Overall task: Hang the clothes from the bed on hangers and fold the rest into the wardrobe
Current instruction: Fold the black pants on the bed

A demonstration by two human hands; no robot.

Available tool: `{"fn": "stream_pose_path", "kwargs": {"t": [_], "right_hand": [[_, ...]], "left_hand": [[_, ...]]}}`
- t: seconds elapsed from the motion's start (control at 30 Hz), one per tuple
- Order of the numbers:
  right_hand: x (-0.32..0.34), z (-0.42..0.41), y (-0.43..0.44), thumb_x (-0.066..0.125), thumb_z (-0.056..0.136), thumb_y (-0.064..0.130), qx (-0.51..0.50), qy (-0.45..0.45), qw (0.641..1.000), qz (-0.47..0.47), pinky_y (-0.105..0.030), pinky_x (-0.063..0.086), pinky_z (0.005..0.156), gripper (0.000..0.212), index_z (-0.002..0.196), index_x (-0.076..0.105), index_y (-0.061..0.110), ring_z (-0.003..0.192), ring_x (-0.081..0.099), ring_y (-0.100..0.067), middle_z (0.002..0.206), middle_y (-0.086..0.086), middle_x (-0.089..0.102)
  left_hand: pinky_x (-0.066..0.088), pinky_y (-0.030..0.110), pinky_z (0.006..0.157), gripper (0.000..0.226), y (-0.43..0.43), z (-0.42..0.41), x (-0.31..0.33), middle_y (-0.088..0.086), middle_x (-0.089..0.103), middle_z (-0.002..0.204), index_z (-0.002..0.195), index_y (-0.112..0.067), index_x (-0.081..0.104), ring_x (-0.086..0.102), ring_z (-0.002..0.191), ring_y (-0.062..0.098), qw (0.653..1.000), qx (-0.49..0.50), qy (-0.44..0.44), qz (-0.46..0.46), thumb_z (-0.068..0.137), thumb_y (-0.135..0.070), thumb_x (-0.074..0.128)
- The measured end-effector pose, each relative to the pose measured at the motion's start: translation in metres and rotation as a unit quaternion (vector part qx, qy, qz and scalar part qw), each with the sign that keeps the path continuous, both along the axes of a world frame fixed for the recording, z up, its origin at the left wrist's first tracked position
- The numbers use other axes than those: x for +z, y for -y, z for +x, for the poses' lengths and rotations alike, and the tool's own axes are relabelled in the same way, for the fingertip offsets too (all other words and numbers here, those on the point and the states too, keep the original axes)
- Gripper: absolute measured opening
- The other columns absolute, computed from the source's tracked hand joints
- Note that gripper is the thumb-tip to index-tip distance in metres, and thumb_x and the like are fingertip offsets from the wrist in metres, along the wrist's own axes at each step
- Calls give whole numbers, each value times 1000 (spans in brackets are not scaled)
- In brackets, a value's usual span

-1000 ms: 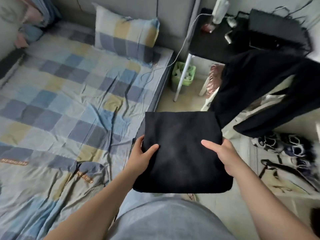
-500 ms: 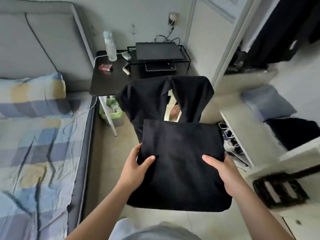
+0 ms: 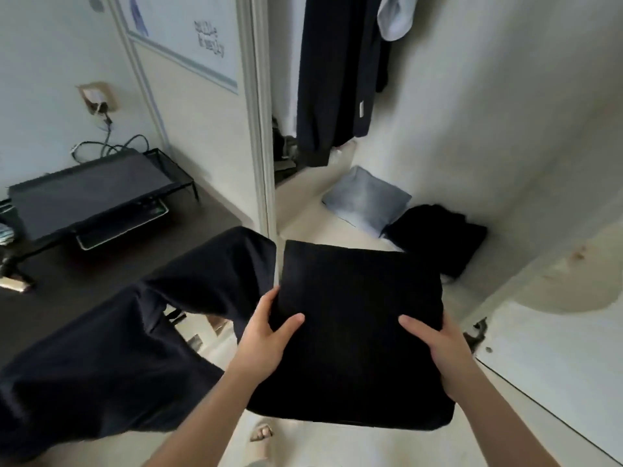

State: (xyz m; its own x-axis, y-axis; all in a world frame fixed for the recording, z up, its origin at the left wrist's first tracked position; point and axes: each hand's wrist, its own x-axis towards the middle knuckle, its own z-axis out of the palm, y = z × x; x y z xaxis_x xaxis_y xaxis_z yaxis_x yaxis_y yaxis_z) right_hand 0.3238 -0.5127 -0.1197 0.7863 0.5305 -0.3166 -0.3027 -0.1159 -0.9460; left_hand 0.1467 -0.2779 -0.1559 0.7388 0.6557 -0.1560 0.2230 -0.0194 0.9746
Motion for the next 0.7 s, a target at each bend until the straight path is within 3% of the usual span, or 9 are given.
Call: {"fn": "stream_pose_path", "kwargs": {"t": [0.1,0.23,0.33,0.43,0.57,0.7], "right_hand": [[3,15,-22,90,56,44,-55,2,998,-4,-29,59,75,56,108,67,47,98,74,-14,111,11,75],[-2,32,-50,89,57,45,-113,-2,994,-13,-29,59,75,58,110,64,45,95,74,-13,107,12,75],[-8,44,-64,88,61,43,-144,-19,989,-16,-27,59,71,59,114,62,40,93,74,-13,105,12,76],[-13,65,-75,87,63,43,-169,-17,985,-21,-29,57,77,63,120,60,39,95,73,-10,108,14,74],[-21,102,-88,85,69,42,-170,8,985,-27,-30,55,85,64,127,57,43,101,70,-3,115,20,71],[-34,139,-100,84,71,44,-183,6,983,-25,-28,57,82,57,121,58,53,101,70,-2,115,22,70]], "left_hand": [[50,17,95,59,-41,44,2,-26,65,121,143,-36,46,60,113,-7,998,-58,2,-4,90,-33,73],[54,14,84,55,-85,95,0,-24,67,118,141,-32,48,65,109,-3,993,-111,-3,-39,92,-26,72],[50,5,77,52,-104,132,-7,-26,68,111,138,-31,50,64,102,-10,990,-137,-20,-36,93,-19,72],[48,3,72,52,-115,170,-16,-20,68,110,136,-31,51,64,97,-13,987,-148,-36,-48,92,-12,71],[53,19,86,48,-120,216,-25,-17,67,114,131,-33,54,66,98,-6,988,-136,-54,-54,91,-11,71],[51,25,89,47,-128,256,-29,-18,64,118,132,-35,53,63,106,1,987,-128,-81,-46,92,-19,72]]}}
